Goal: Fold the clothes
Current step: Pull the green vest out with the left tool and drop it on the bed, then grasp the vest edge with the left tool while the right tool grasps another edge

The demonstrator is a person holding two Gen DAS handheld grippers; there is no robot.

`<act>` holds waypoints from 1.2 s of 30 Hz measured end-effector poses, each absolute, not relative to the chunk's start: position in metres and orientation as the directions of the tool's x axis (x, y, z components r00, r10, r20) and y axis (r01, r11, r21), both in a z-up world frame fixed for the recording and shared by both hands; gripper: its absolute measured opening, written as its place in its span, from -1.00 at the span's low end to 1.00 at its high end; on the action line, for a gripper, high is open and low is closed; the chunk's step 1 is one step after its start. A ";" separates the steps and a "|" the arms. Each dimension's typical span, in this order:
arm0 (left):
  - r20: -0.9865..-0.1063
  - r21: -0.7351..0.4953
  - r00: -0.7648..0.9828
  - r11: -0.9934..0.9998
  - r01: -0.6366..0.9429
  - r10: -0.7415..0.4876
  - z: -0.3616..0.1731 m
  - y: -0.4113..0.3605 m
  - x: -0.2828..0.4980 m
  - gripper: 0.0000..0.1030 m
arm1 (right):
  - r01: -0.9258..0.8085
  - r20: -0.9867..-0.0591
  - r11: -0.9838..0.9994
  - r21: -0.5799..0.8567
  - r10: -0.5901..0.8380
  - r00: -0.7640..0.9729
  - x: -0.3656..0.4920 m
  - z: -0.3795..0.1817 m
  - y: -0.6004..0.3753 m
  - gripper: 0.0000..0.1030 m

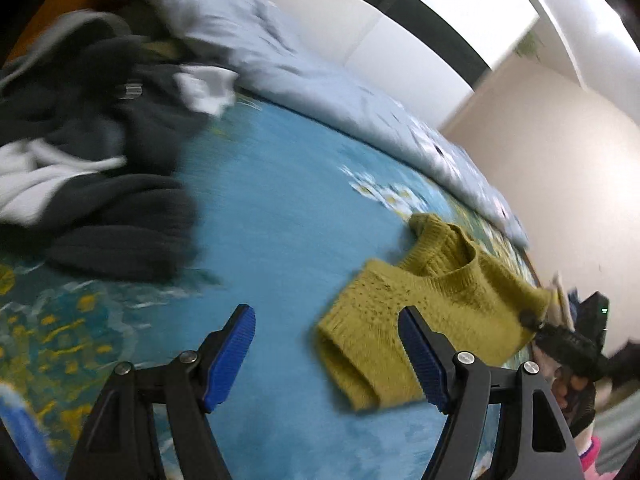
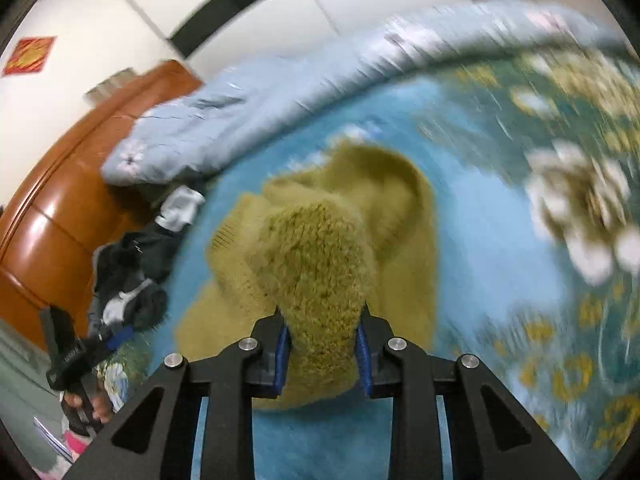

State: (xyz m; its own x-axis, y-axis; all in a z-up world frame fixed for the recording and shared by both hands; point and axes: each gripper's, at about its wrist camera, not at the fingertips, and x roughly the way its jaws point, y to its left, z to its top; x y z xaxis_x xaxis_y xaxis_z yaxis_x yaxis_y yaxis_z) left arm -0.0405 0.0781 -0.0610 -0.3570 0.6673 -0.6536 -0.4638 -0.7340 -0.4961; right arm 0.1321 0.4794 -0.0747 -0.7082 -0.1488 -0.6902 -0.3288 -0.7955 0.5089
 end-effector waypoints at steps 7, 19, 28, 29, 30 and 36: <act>-0.738 -0.405 -0.281 -0.736 -0.543 0.614 -0.085 0.147 -0.042 0.50 | -0.302 -0.714 -0.853 0.425 -0.111 -0.692 0.141 -0.067 0.466 -0.35; -0.772 -0.470 -0.234 -0.779 -0.415 0.590 -0.115 0.129 -0.054 0.50 | -0.079 -0.707 -0.986 0.148 -0.049 -0.705 0.082 -0.018 0.442 0.20; -0.678 -0.624 -0.147 -0.669 -0.403 0.720 -0.119 0.130 -0.041 0.33 | -0.012 -0.764 -0.962 0.274 -0.210 -0.610 0.022 -0.057 0.434 0.20; -0.672 -0.628 -0.156 -0.668 -0.398 0.724 -0.118 0.130 -0.041 0.19 | -0.012 -0.765 -0.960 0.278 -0.214 -0.608 0.024 -0.059 0.432 0.20; -0.666 -0.631 -0.166 -0.668 -0.394 0.727 -0.117 0.129 -0.041 -0.04 | -0.013 -0.766 -0.962 0.272 -0.208 -0.608 0.028 -0.060 0.430 0.16; -0.582 -0.636 -0.297 -0.652 -0.413 0.757 -0.089 0.112 -0.039 -0.61 | -0.022 -0.728 -0.950 0.311 -0.224 -0.648 0.053 -0.045 0.430 -0.66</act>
State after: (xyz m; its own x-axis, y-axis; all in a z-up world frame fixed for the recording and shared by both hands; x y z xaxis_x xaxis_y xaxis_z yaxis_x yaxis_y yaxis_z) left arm -0.0394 0.1120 -0.0885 -0.2974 0.7567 -0.5822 -0.4132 -0.6518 -0.6359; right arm 0.0525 0.4302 -0.0446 -0.6476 -0.2235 -0.7285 -0.0220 -0.9501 0.3111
